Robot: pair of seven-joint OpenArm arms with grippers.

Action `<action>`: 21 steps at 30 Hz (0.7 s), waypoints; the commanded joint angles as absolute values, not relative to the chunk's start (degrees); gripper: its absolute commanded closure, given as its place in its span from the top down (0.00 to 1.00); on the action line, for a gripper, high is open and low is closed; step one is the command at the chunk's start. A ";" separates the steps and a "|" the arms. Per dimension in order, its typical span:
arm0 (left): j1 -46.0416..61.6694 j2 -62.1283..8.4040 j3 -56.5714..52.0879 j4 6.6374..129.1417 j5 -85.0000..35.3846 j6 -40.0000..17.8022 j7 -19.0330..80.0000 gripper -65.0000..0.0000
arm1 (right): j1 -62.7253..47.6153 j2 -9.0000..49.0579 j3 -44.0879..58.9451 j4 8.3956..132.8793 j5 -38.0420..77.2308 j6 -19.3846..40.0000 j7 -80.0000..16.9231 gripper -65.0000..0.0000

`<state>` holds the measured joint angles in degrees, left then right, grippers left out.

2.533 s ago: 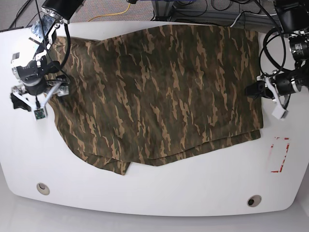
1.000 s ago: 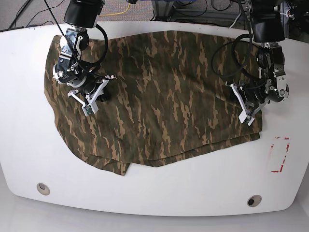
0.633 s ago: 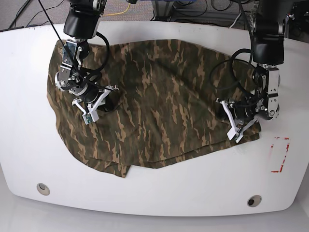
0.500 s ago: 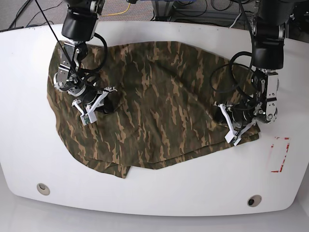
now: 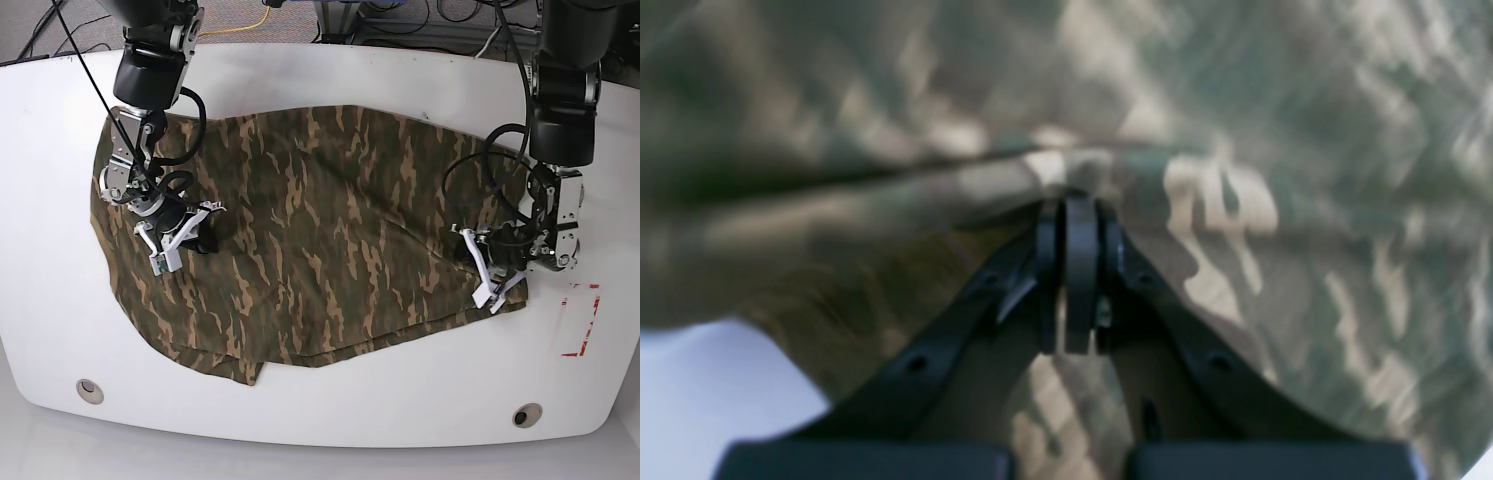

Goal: Layout the t-shirt on the table in an organized manner, then fold the t-shirt properly
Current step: 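Lower both grippers onto the shirt body and press it flat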

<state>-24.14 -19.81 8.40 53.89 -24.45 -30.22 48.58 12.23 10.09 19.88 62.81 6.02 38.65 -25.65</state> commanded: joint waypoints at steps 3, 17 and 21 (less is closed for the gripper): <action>-24.04 -22.81 8.22 53.32 -20.35 -28.97 52.79 0.01 | 12.88 11.30 20.09 63.25 6.11 38.11 -25.27 0.05; -22.81 -26.07 7.96 59.03 -22.02 -36.97 55.69 0.01 | 7.34 7.43 19.91 78.02 5.93 38.11 -27.56 0.06; -22.55 -26.51 5.14 66.07 -22.11 -38.20 60.88 0.01 | 7.34 7.34 19.91 84.44 6.11 38.29 -31.78 0.07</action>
<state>-21.45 -25.39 6.79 62.43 -21.80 -37.91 60.07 5.91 6.24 19.49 80.62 5.19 38.63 -32.10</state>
